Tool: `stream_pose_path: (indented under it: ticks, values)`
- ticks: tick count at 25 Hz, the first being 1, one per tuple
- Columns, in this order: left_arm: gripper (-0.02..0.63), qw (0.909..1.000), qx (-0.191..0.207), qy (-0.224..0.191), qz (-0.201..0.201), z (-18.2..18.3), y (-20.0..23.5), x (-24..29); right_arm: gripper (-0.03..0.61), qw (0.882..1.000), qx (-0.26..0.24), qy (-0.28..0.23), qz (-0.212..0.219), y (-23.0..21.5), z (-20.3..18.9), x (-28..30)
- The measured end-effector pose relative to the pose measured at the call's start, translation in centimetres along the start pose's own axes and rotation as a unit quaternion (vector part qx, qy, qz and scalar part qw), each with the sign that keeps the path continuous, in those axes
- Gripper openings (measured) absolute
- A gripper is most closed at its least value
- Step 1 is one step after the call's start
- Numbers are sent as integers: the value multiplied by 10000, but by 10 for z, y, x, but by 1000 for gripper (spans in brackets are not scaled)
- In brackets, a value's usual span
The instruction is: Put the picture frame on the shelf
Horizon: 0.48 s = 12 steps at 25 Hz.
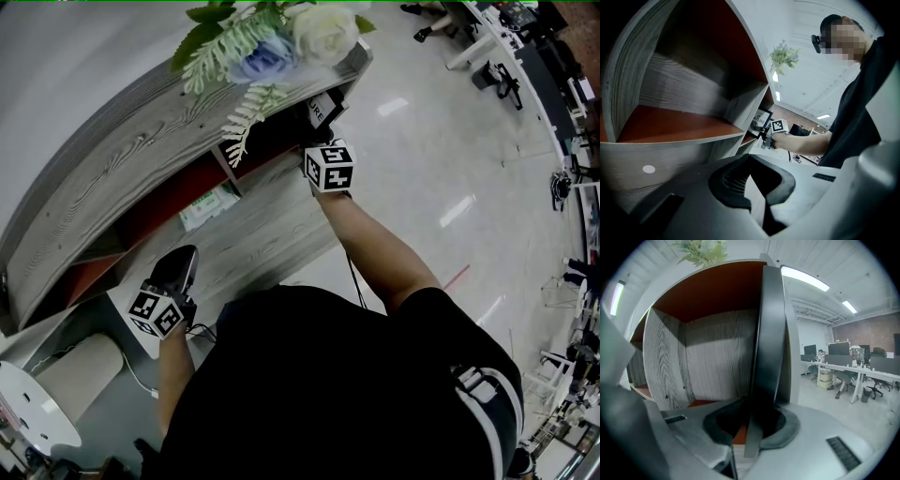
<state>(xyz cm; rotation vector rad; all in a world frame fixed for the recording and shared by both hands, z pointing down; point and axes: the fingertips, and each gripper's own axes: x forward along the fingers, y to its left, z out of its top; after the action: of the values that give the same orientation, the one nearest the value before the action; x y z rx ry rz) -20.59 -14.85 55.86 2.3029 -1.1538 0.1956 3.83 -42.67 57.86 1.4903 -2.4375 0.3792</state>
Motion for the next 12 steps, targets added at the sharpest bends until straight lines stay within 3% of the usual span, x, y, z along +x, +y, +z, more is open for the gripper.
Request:
stream_pose_path:
  ticks: [12]
  values:
    - [21,10000,-1,-11,-37,0,-7,-3,100,9997,240,22,-73,-4,-9,-13]
